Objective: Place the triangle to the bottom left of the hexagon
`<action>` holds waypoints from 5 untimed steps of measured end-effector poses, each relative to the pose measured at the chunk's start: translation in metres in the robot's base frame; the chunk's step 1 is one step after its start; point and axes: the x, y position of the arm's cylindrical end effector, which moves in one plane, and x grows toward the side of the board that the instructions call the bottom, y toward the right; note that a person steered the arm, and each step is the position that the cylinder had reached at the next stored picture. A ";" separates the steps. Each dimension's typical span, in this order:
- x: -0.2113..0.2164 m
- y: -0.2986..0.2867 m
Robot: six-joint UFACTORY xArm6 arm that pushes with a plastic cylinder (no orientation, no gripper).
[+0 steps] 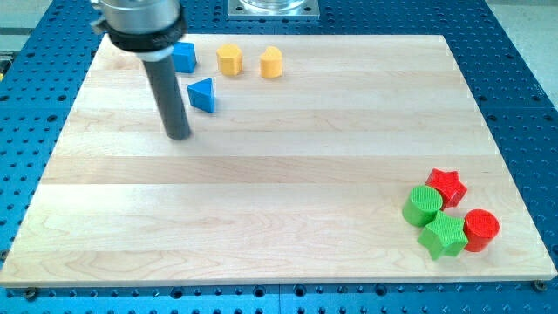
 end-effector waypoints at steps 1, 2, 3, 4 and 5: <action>-0.031 0.005; -0.057 0.012; -0.070 0.036; -0.052 0.068; -0.021 0.155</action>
